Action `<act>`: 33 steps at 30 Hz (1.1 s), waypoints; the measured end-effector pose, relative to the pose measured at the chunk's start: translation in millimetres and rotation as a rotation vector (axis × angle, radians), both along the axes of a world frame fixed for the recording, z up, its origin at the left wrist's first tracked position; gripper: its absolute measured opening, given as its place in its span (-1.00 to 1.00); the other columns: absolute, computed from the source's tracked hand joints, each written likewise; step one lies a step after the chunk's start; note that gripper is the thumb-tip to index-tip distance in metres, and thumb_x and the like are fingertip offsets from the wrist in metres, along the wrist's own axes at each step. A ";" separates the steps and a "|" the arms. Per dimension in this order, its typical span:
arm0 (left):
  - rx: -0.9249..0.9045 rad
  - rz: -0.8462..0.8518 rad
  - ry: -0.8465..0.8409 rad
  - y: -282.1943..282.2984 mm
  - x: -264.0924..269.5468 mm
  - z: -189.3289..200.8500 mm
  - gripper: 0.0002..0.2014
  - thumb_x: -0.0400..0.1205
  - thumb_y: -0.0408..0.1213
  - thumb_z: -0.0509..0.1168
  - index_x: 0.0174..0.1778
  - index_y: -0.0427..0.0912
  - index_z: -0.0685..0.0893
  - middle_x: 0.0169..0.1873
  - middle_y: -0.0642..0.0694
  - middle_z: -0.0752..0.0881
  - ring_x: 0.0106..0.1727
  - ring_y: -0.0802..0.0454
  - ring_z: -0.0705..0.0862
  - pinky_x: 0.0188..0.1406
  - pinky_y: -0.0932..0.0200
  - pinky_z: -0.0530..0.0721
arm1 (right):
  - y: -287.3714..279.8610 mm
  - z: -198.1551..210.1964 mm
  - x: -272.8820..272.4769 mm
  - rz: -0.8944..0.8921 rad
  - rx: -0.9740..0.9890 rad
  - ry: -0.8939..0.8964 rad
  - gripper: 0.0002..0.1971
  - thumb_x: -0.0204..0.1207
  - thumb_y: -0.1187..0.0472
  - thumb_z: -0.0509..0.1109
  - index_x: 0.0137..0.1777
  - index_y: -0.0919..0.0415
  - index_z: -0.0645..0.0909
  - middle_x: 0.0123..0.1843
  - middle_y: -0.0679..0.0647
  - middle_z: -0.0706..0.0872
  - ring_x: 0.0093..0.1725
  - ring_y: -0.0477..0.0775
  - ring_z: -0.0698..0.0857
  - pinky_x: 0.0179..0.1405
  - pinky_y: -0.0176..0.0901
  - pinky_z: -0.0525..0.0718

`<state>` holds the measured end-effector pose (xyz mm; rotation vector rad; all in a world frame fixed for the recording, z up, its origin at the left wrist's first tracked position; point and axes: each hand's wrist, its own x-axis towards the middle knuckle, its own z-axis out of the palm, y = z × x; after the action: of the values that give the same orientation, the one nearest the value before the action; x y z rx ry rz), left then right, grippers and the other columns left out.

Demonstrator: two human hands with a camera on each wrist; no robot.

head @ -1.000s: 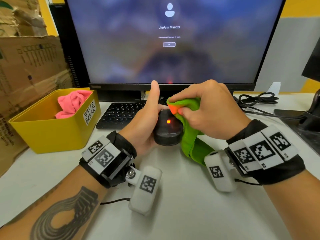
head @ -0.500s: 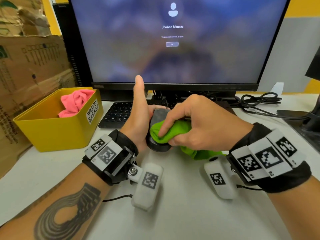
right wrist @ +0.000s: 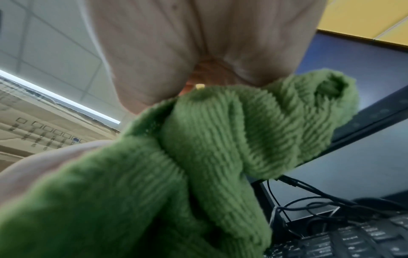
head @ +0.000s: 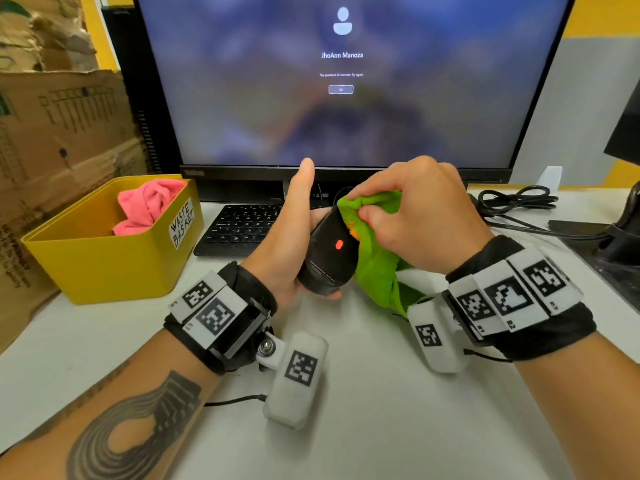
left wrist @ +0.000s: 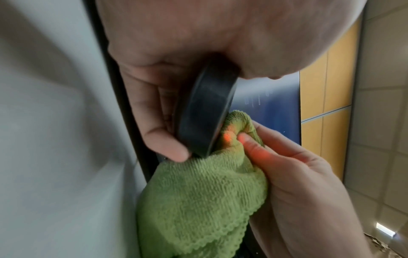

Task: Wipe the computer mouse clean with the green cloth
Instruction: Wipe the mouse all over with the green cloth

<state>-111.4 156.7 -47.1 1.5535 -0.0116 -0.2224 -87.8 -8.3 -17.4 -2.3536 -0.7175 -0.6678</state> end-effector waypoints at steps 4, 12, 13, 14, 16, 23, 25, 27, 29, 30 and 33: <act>-0.088 -0.010 0.000 2.5 0.5 -2.8 0.12 0.51 0.69 -0.25 0.07 -0.33 0.77 -0.30 -0.38 0.68 -0.36 -0.21 0.67 -0.34 0.01 0.69 | 11.3 0.8 -18.1 0.252 -0.105 0.054 -0.75 0.38 0.17 0.61 -0.01 -0.19 0.88 -0.09 -0.20 0.88 -0.07 -0.15 0.79 0.15 -0.28 0.67; -0.090 -0.048 0.026 3.4 -1.1 -2.4 0.38 0.40 0.76 -0.33 0.29 -0.60 0.63 -0.21 -0.49 0.64 -0.34 -0.28 0.67 -0.32 -0.01 0.69 | 12.4 -1.2 -13.7 0.268 -0.092 0.073 -0.76 0.33 0.17 0.67 -0.07 -0.20 0.89 -0.12 -0.17 0.87 -0.08 -0.13 0.77 0.12 -0.24 0.68; -0.067 -0.058 0.012 3.1 -0.5 -2.7 0.37 0.41 0.75 -0.36 0.29 -0.58 0.65 -0.23 -0.45 0.65 -0.37 -0.21 0.64 -0.39 0.05 0.65 | 9.0 -0.4 -10.2 0.221 -0.072 0.053 -0.76 0.34 0.18 0.65 -0.06 -0.20 0.89 -0.12 -0.17 0.88 -0.09 -0.15 0.76 0.08 -0.31 0.67; -0.047 -0.068 0.001 2.4 -0.7 -2.3 0.35 0.42 0.74 -0.38 0.29 -0.53 0.68 -0.18 -0.45 0.66 -0.37 -0.19 0.63 -0.42 0.08 0.64 | 4.9 0.6 -5.8 0.169 -0.059 0.039 -0.76 0.37 0.21 0.63 -0.05 -0.18 0.89 -0.11 -0.17 0.88 -0.09 -0.15 0.76 0.03 -0.40 0.64; -0.002 -0.078 -0.007 2.3 -1.8 -0.8 0.32 0.43 0.73 -0.40 0.33 -0.42 0.72 0.02 -0.53 0.72 -0.33 -0.17 0.62 -0.44 0.09 0.66 | -4.8 2.3 1.8 0.072 -0.045 0.041 -0.75 0.42 0.23 0.59 -0.04 -0.17 0.89 -0.08 -0.17 0.89 -0.05 -0.11 0.76 -0.02 -0.47 0.56; 0.020 -0.034 -0.035 3.4 -3.6 4.6 0.19 0.50 0.68 -0.33 0.26 -0.29 0.82 0.01 -0.31 0.82 -0.38 -0.16 0.67 -0.50 0.12 0.66 | -27.0 10.1 9.2 0.022 0.040 0.030 -0.78 0.41 0.19 0.60 -0.05 -0.19 0.87 -0.09 -0.16 0.88 -0.09 -0.13 0.75 -0.02 -0.48 0.61; 0.013 -0.043 -0.034 3.1 -3.2 4.0 0.19 0.51 0.68 -0.33 0.25 -0.30 0.81 -0.08 -0.26 0.85 -0.40 -0.15 0.66 -0.48 0.12 0.65 | -28.4 14.7 6.6 0.071 0.149 -0.013 -0.78 0.36 0.14 0.61 -0.04 -0.18 0.86 -0.08 -0.15 0.86 -0.10 -0.09 0.78 0.04 -0.17 0.74; 0.007 -0.049 -0.033 1.9 -4.5 4.4 0.20 0.52 0.67 -0.33 0.24 -0.34 0.79 -0.19 -0.25 0.79 -0.41 -0.14 0.64 -0.45 0.12 0.63 | -24.0 14.7 3.3 0.105 0.206 -0.051 -0.78 0.32 0.13 0.60 -0.03 -0.13 0.85 -0.08 -0.12 0.84 -0.11 -0.06 0.79 0.03 -0.04 0.76; 0.017 -0.055 -0.040 0.1 -5.3 3.7 0.18 0.53 0.66 -0.34 0.16 -0.34 0.81 -0.18 -0.27 0.75 -0.41 -0.15 0.64 -0.45 0.11 0.64 | -14.0 10.3 0.4 0.143 0.188 -0.058 -0.77 0.32 0.14 0.59 -0.02 -0.12 0.85 -0.06 -0.11 0.84 -0.07 -0.06 0.80 0.08 0.03 0.77; 0.038 -0.048 -0.047 -1.3 -5.9 3.2 0.14 0.54 0.65 -0.34 0.09 -0.28 0.84 -0.20 -0.25 0.76 -0.40 -0.15 0.66 -0.45 0.10 0.65 | -9.0 7.3 -0.9 0.157 0.137 -0.062 -0.76 0.34 0.14 0.58 -0.01 -0.13 0.86 -0.05 -0.11 0.83 -0.05 -0.06 0.80 0.11 0.04 0.75; 0.091 -0.003 -0.063 -4.0 -6.4 1.5 0.06 0.56 0.63 -0.31 -0.01 -0.15 0.89 -0.18 -0.33 0.79 -0.40 -0.13 0.69 -0.45 0.05 0.68 | -5.6 3.9 1.3 0.137 -0.001 -0.049 -0.77 0.38 0.17 0.58 -0.01 -0.14 0.88 -0.05 -0.09 0.82 -0.03 -0.01 0.78 0.16 0.04 0.71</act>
<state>-117.8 152.7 -45.7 1.6510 -0.0541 -0.1789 -86.5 -13.9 -13.5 -2.2716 -0.8916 -0.6667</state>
